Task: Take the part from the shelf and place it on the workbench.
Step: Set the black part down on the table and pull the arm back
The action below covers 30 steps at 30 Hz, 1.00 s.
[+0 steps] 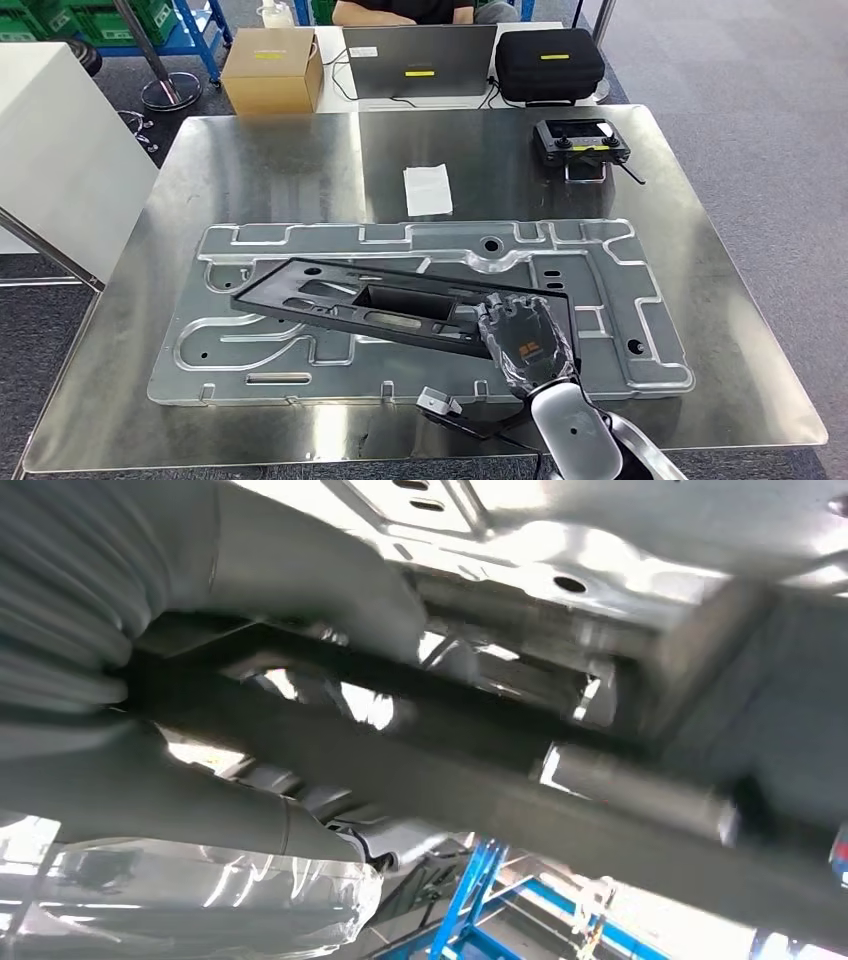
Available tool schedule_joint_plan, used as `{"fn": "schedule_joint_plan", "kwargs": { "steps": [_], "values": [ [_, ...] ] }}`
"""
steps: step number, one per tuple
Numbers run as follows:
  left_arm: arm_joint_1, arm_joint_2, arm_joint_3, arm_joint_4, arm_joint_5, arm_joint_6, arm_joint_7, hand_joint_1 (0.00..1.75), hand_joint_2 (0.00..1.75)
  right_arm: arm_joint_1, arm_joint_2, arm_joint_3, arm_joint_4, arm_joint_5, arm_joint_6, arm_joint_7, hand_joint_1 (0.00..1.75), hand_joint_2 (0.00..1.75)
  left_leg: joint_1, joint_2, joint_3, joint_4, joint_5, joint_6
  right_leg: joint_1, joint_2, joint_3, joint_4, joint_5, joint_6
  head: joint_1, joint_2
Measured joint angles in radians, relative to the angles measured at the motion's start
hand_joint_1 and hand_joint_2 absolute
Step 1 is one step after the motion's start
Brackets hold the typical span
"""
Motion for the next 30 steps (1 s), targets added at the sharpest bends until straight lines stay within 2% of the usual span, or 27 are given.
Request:
{"fn": "schedule_joint_plan", "kwargs": {
  "steps": [8, 30],
  "values": [
    [-0.011, 0.003, -0.003, 0.022, -0.066, -0.002, -0.012, 0.0, 1.75, -0.011, 0.014, 0.025, 0.003, 0.0, -0.004, -0.004, 0.0, 1.75, 0.0, 0.0, 0.0, 0.0, 0.0, 0.0, 0.0, 0.0, 0.0, 0.0, 0.0, 0.0, 0.0, 0.0],
    [-0.017, 0.005, -0.019, 0.027, -0.081, -0.012, -0.01, 0.0, 1.75, -0.019, 0.031, 0.089, 0.003, 0.0, -0.011, -0.022, 0.0, 1.75, 0.0, 0.0, 0.001, 0.0, 0.0, 0.0, 0.0, 0.0, 0.0, 0.0, 0.0, 0.001, 0.0, 0.0]
  ]
}}
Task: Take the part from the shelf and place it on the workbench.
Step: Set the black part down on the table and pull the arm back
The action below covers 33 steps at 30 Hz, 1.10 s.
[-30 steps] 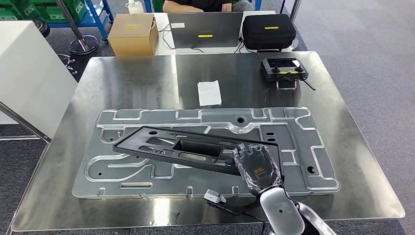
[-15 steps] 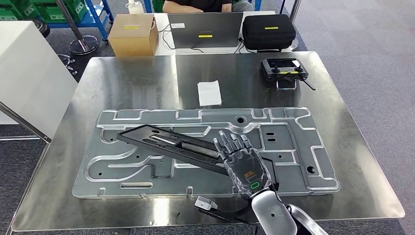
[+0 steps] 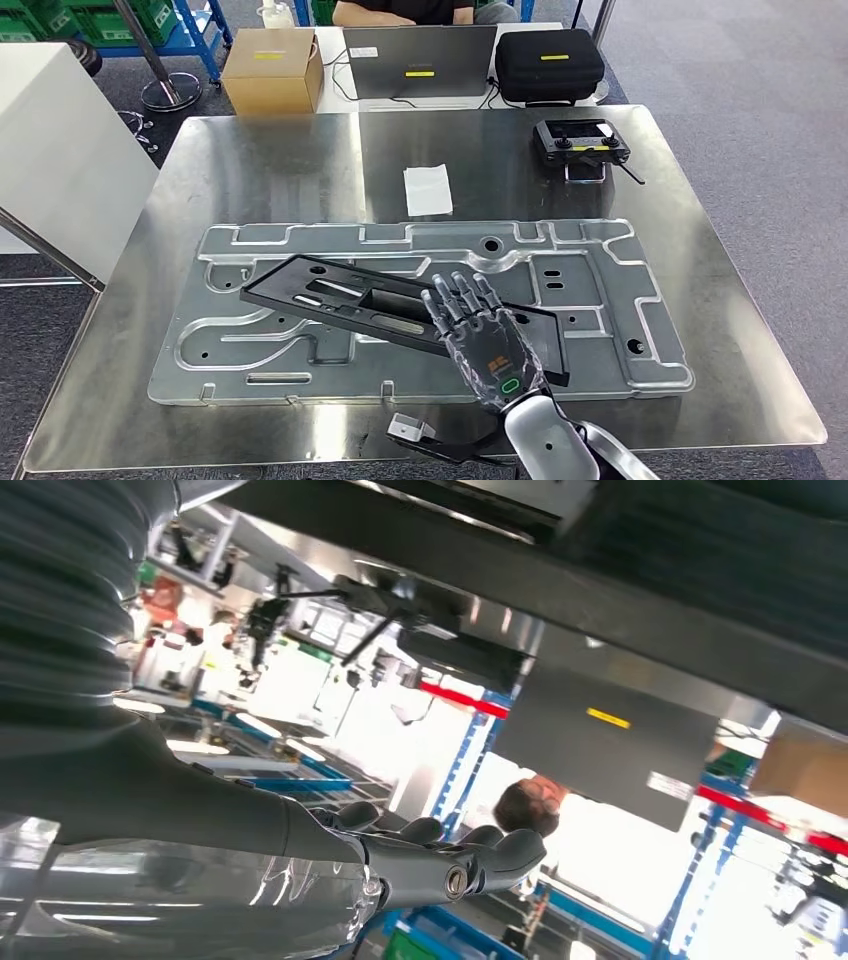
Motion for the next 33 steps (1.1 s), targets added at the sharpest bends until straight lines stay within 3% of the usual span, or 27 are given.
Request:
{"fn": "schedule_joint_plan", "kwargs": {
  "steps": [3, 7, 15, 19, 21, 27, 31, 33],
  "values": [
    [-0.002, 0.0, -0.004, 0.003, 0.001, 0.003, -0.004, 0.0, 1.75, 0.0, 0.008, 0.004, 0.0, 0.0, -0.007, -0.012, 0.0, 1.75, 0.0, 0.0, 0.0, 0.0, 0.0, 0.0, 0.0, 0.0, 0.0, 0.0, 0.0, 0.0, 0.0, 0.0],
    [-0.014, 0.004, -0.011, 0.024, 0.015, -0.004, -0.024, 0.0, 1.75, 0.003, 0.018, -0.009, 0.009, 0.0, -0.082, -0.131, 0.0, 1.75, 0.0, 0.0, 0.0, 0.0, 0.0, 0.0, 0.0, 0.001, 0.0, 0.0, 0.0, 0.0, 0.0, 0.0],
    [-0.022, 0.006, -0.012, 0.041, 0.01, -0.003, -0.025, 0.0, 1.75, 0.011, 0.021, -0.027, 0.019, 0.0, -0.088, -0.145, 0.0, 1.75, 0.0, 0.0, 0.0, 0.0, 0.0, 0.0, 0.0, 0.001, 0.0, 0.0, 0.0, 0.0, 0.0, 0.0],
    [-0.022, 0.006, -0.013, 0.045, 0.021, 0.018, -0.024, 0.0, 1.75, 0.046, 0.048, -0.062, 0.004, -0.033, -0.137, -0.153, 0.0, 1.75, 0.0, 0.0, 0.0, 0.001, 0.0, 0.0, 0.0, 0.001, 0.0, 0.0, 0.0, 0.0, 0.0, 0.0],
    [-0.02, 0.007, -0.018, 0.045, 0.054, 0.031, -0.015, 0.0, 1.75, 0.084, 0.084, -0.104, -0.033, -0.15, -0.186, -0.167, 0.0, 1.75, 0.0, 0.0, 0.0, 0.001, 0.0, 0.0, 0.0, 0.001, 0.0, 0.0, 0.0, 0.0, 0.0, 0.0],
    [0.027, 0.007, -0.045, 0.006, 0.248, 0.103, 0.043, 0.0, 1.75, 0.15, 0.239, -0.287, -0.255, -0.778, -0.26, -0.248, 0.0, 1.75, 0.0, 0.002, -0.001, 0.0, 0.0, 0.0, 0.0, 0.003, -0.001, 0.0, 0.0, 0.001, 0.0, 0.0],
    [0.084, 0.005, -0.05, -0.045, 0.322, 0.113, 0.021, 0.0, 1.75, 0.13, 0.289, -0.378, -0.361, -1.083, -0.304, -0.273, 0.0, 0.0, 0.0, 0.001, -0.001, 0.0, 0.0, 0.0, 0.0, 0.002, -0.001, -0.001, 0.0, 0.001, 0.0, 0.0],
    [0.102, 0.005, -0.044, -0.059, 0.322, 0.099, -0.017, 0.0, 1.75, 0.129, 0.292, -0.417, -0.414, -1.214, -0.31, -0.283, 0.0, 0.0, 0.0, 0.001, -0.001, 0.0, 0.0, 0.0, 0.0, 0.001, 0.0, -0.002, 0.0, 0.001, 0.0, 0.0]
  ]
}}
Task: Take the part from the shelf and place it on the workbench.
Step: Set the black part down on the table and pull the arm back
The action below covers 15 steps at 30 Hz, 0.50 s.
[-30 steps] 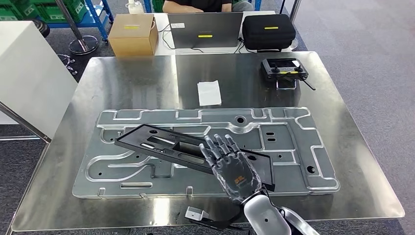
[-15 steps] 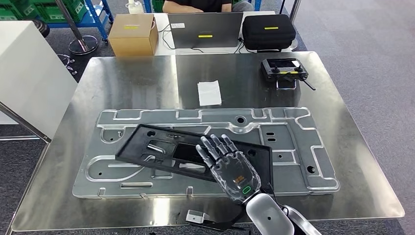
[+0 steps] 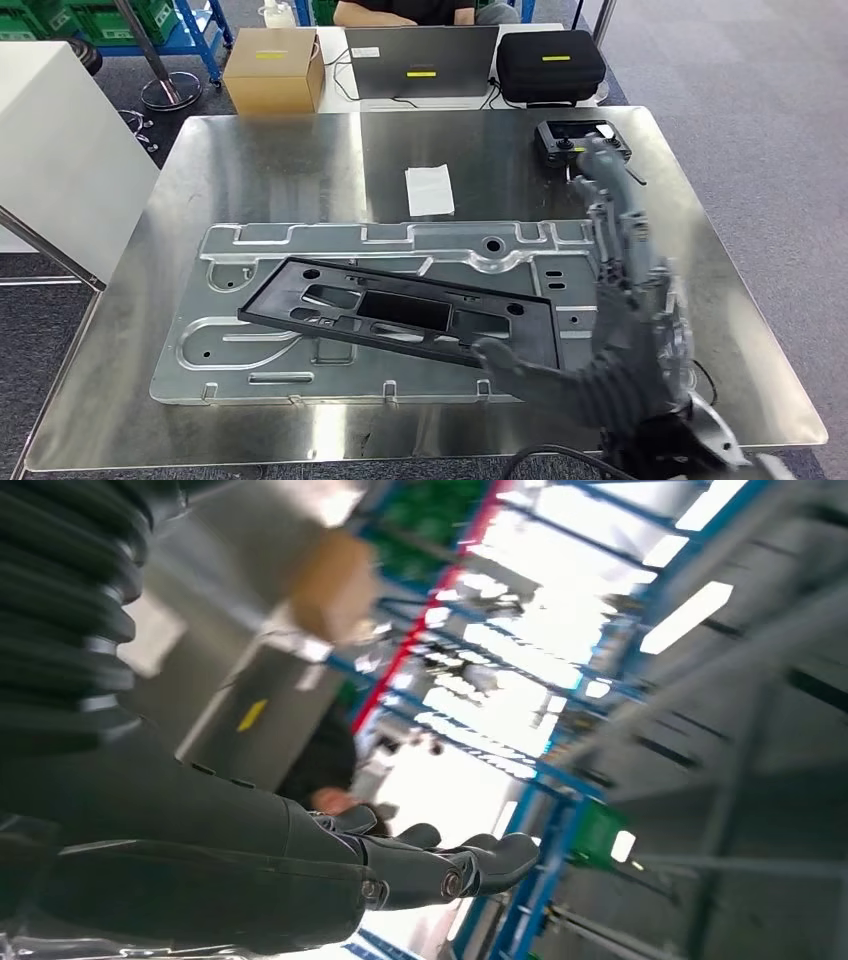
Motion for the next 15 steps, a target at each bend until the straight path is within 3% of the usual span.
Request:
{"fn": "schedule_joint_plan", "kwargs": {
  "steps": [4, 8, 13, 15],
  "values": [
    [0.015, 0.0, 0.017, -0.013, 0.002, -0.002, -0.023, 0.0, 1.75, 0.001, 0.0, -0.038, -0.077, -0.072, 0.005, -0.018, 0.0, 0.0, 0.0, 0.001, 0.0, 0.0, 0.0, 0.0, 0.0, 0.001, 0.001, -0.001, 0.001, 0.001, 0.0, 0.0],
    [0.018, -0.003, 0.007, -0.016, 0.103, 0.075, 0.021, 0.0, 0.0, 0.013, 0.0, -0.062, -0.121, -0.078, -0.004, -0.065, 0.0, 0.0, 0.0, 0.001, 0.0, 0.001, 0.0, 0.0, 0.0, 0.0, 0.0, -0.001, 0.001, 0.001, 0.0, 0.0],
    [0.04, -0.003, -0.02, -0.056, 0.305, 0.129, -0.004, 0.0, 0.0, 0.096, -0.001, -0.094, -0.171, -0.065, -0.025, -0.156, 0.0, 0.0, 0.0, 0.001, 0.0, 0.001, -0.001, 0.001, 0.0, 0.001, 0.001, -0.001, 0.001, 0.001, 0.0, 0.0],
    [0.061, -0.003, -0.026, -0.086, 0.327, 0.125, -0.022, 0.0, 0.0, 0.14, -0.002, -0.107, -0.187, -0.063, -0.035, -0.183, 0.0, 0.0, -0.003, 0.001, -0.001, 0.005, -0.004, 0.006, -0.003, 0.001, 0.001, -0.004, 0.001, 0.004, -0.002, 0.0]
  ]
}}
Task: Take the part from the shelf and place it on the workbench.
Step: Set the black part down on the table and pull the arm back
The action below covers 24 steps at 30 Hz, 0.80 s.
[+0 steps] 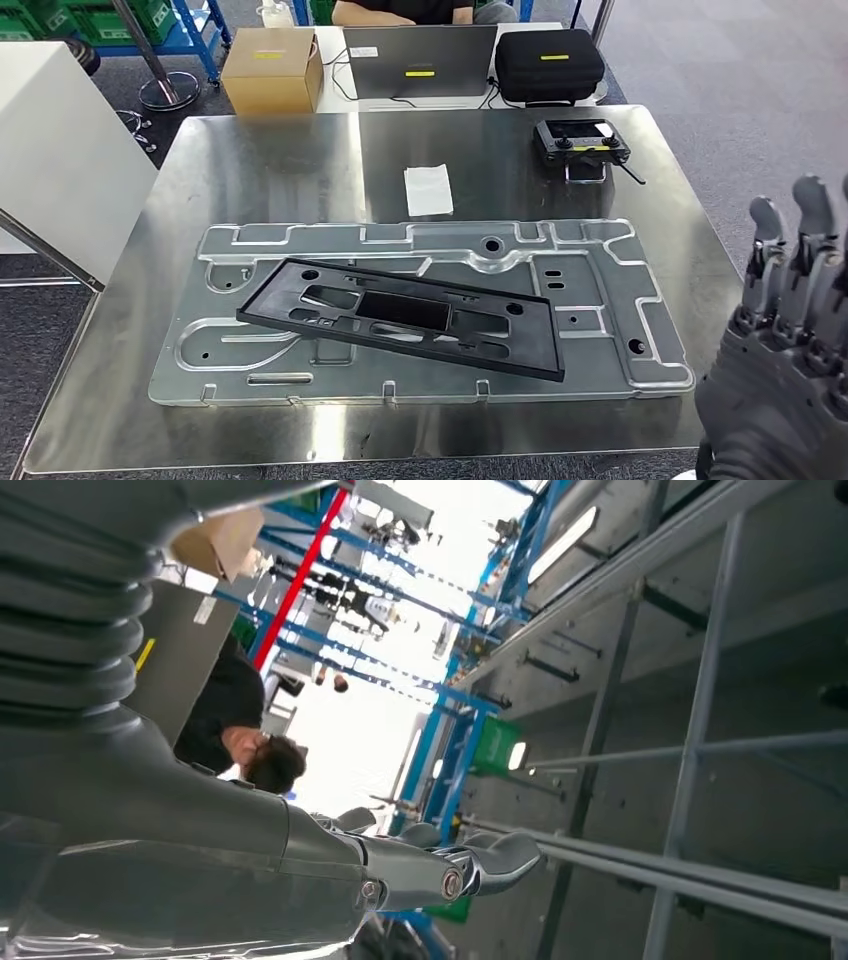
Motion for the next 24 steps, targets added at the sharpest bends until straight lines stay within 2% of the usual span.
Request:
{"fn": "schedule_joint_plan", "kwargs": {
  "steps": [4, 6, 7, 9, 10, 11, 12, 15, 16, 17, 18, 20, 21, 22, 24],
  "values": [
    [0.045, 0.0, 0.0, -0.062, -0.006, -0.03, -0.027, 0.0, 0.0, 0.081, -0.001, -0.025, -0.024, -0.001, -0.014, -0.027, 0.0, 0.0, 0.001, 0.0, 0.004, -0.007, 0.0, 0.015, -0.001, 0.0, 0.006, -0.007, -0.001, 0.01, -0.002, 0.0],
    [0.059, -0.002, 0.001, -0.082, -0.008, -0.035, -0.027, 0.0, 0.0, 0.105, -0.001, -0.035, -0.032, -0.003, -0.016, -0.032, 0.0, 0.0, 0.008, 0.005, 0.016, -0.029, 0.013, 0.024, 0.002, -0.004, 0.001, 0.019, -0.025, 0.011, -0.002, 0.0],
    [0.063, -0.003, 0.002, -0.089, -0.009, -0.033, -0.024, 0.0, 0.0, 0.115, -0.001, -0.039, -0.035, -0.003, -0.017, -0.033, 0.0, 0.0, 0.01, 0.007, 0.021, -0.037, 0.019, 0.028, 0.004, -0.006, -0.016, 0.061, -0.054, 0.011, -0.001, 0.0],
    [0.068, -0.004, 0.003, -0.099, -0.015, -0.025, -0.008, 0.0, 0.0, 0.133, -0.001, -0.049, -0.036, -0.004, -0.015, -0.033, 0.0, 0.0, 0.007, 0.011, 0.019, -0.037, 0.022, 0.03, 0.005, -0.008, -0.078, 0.188, -0.122, 0.01, -0.001, 0.0],
    [0.07, -0.004, 0.004, -0.103, -0.019, -0.018, 0.003, 0.0, 0.0, 0.142, -0.001, -0.053, -0.036, -0.004, -0.013, -0.032, 0.0, 0.0, 0.006, 0.012, 0.016, -0.035, 0.022, 0.03, 0.005, -0.008, -0.105, 0.242, -0.139, 0.011, -0.001, 0.0],
    [0.073, -0.004, 0.004, -0.108, -0.024, -0.012, 0.015, 0.0, 0.0, 0.15, -0.001, -0.057, -0.036, -0.004, -0.01, -0.031, 0.0, 0.0, 0.006, 0.012, 0.014, -0.033, 0.022, 0.029, 0.005, -0.008, -0.118, 0.264, -0.134, 0.012, -0.001, 0.0],
    [0.075, -0.004, 0.004, -0.113, -0.027, -0.006, 0.026, 0.0, 0.0, 0.158, -0.001, -0.059, -0.036, -0.005, -0.007, -0.03, 0.0, 0.0, 0.006, 0.012, 0.012, -0.03, 0.021, 0.028, 0.004, -0.008, -0.111, 0.247, -0.109, 0.012, -0.001, 0.0],
    [0.081, -0.005, 0.006, -0.126, -0.035, 0.004, 0.046, 0.0, 0.0, 0.173, -0.001, -0.068, -0.037, -0.008, 0.002, -0.027, 0.0, 0.0, 0.006, 0.01, 0.006, -0.014, 0.015, 0.018, 0.003, -0.009, -0.025, 0.068, -0.013, 0.008, -0.001, 0.0],
    [0.082, -0.006, 0.007, -0.13, -0.037, 0.005, 0.05, 0.0, 0.0, 0.177, -0.001, -0.071, -0.038, -0.01, 0.004, -0.027, 0.0, 0.0, 0.005, 0.009, 0.003, -0.009, 0.013, 0.012, 0.005, -0.008, -0.009, 0.034, 0.001, 0.004, -0.001, 0.0],
    [0.083, -0.006, 0.008, -0.134, -0.038, 0.006, 0.052, 0.0, 0.0, 0.18, -0.001, -0.073, -0.04, -0.011, 0.005, -0.026, 0.0, 0.0, 0.004, 0.008, 0.001, -0.005, 0.012, 0.007, 0.008, -0.007, -0.004, 0.02, 0.003, -0.002, -0.002, 0.0],
    [0.085, -0.006, 0.009, -0.138, -0.038, 0.006, 0.053, 0.0, 0.0, 0.183, -0.001, -0.074, -0.042, -0.012, 0.006, -0.025, 0.0, 0.0, 0.002, 0.007, -0.002, -0.003, 0.014, 0.001, 0.011, -0.006, -0.008, 0.023, 0.007, -0.009, -0.003, 0.0],
    [0.088, -0.006, 0.01, -0.144, -0.038, 0.009, 0.054, 0.0, 0.0, 0.187, -0.001, -0.076, -0.045, -0.013, 0.008, -0.025, 0.0, 0.0, 0.003, 0.007, -0.009, 0.006, 0.009, -0.011, 0.007, -0.009, -0.016, 0.014, 0.012, -0.023, -0.005, 0.0],
    [0.09, -0.006, 0.01, -0.147, -0.038, 0.011, 0.055, 0.0, 0.0, 0.189, -0.001, -0.076, -0.045, -0.014, 0.008, -0.025, 0.0, 0.0, 0.004, 0.008, -0.019, 0.025, -0.01, -0.018, 0.005, -0.011, -0.022, 0.012, 0.019, -0.03, -0.007, 0.0],
    [0.092, -0.006, 0.01, -0.15, -0.038, 0.014, 0.057, 0.0, 0.0, 0.19, -0.001, -0.076, -0.045, -0.014, 0.009, -0.025, 0.0, 0.0, 0.006, 0.01, -0.033, 0.064, -0.045, -0.025, 0.003, -0.013, -0.029, 0.01, 0.026, -0.036, -0.009, 0.0],
    [0.094, -0.006, 0.01, -0.154, -0.038, 0.019, 0.059, 0.0, 0.0, 0.193, 0.0, -0.077, -0.045, -0.014, 0.01, -0.025, 0.0, 0.0, 0.011, 0.014, -0.073, 0.188, -0.135, -0.037, 0.004, -0.018, -0.047, 0.011, 0.039, -0.041, -0.014, 0.0]
  ]
}}
